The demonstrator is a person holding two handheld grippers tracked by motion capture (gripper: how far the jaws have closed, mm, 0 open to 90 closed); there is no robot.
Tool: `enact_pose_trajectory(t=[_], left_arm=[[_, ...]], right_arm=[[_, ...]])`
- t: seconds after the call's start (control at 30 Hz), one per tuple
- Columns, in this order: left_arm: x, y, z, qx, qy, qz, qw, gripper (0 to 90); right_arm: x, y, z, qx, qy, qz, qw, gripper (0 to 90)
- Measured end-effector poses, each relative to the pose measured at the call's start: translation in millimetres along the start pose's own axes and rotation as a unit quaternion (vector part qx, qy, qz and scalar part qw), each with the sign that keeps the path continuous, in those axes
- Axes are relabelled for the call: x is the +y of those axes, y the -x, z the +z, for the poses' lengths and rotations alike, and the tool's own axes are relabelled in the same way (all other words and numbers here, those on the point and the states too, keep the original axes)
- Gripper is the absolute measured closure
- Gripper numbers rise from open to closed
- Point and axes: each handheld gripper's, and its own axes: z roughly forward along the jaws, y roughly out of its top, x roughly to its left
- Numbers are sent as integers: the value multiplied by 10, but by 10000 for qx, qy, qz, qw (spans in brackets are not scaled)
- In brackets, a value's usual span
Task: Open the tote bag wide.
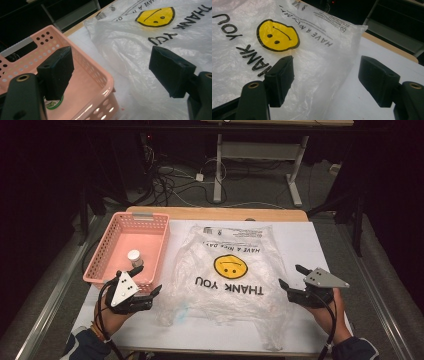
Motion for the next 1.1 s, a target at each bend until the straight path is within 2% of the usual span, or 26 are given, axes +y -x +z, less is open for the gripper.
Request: enact_pose_trajectory(t=[0.17,0.4,0.53,0.67,0.7,0.73,0.77,0.8,0.83,0.87,0.9,0.93,1.03,1.07,1.1], left_arm=[[-20,-20,12,60,-88,12,9999,197],[-10,-36,54,21,-117,83,9999,197],[1,-105,45,60,-99,73,9999,197],[20,-230,35,222,-49,124,9997,197],[18,-268,39,254,-41,85,9996,197],[12,-312,48,281,-48,54,9996,197],[-3,-361,69,312,-68,-16,9995,198],[-16,-394,89,327,-89,-77,9994,197],[-25,-411,101,322,-113,-121,9993,197],[-33,-414,110,300,-147,-212,9992,197],[-35,-410,113,282,-133,-214,9993,197],[-29,-399,109,290,-85,-109,9995,197],[-28,-371,85,279,-47,-89,9996,198],[-28,-371,85,279,-47,-89,9996,198],[-31,-364,76,286,-28,-98,9995,198]], right_arm=[[-6,-42,17,63,61,-75,9999,254],[5,-55,41,137,69,-70,9999,249],[13,-19,77,132,-13,-67,9999,270],[80,171,206,19,-169,42,9998,303],[106,235,245,-2,-182,92,9998,323],[106,235,245,-2,-182,92,9998,323],[134,303,291,-24,-218,133,9997,337],[205,450,415,-72,-278,191,9994,385],[228,499,467,-35,-315,196,9993,394],[228,499,467,-35,-315,196,9993,394],[260,550,545,-11,-390,231,9990,404],[311,642,727,-33,-530,268,9982,441],[356,747,947,43,-632,488,9968,477],[378,772,1021,11,-696,477,9964,477],[378,772,1021,11,-696,477,9964,477]])
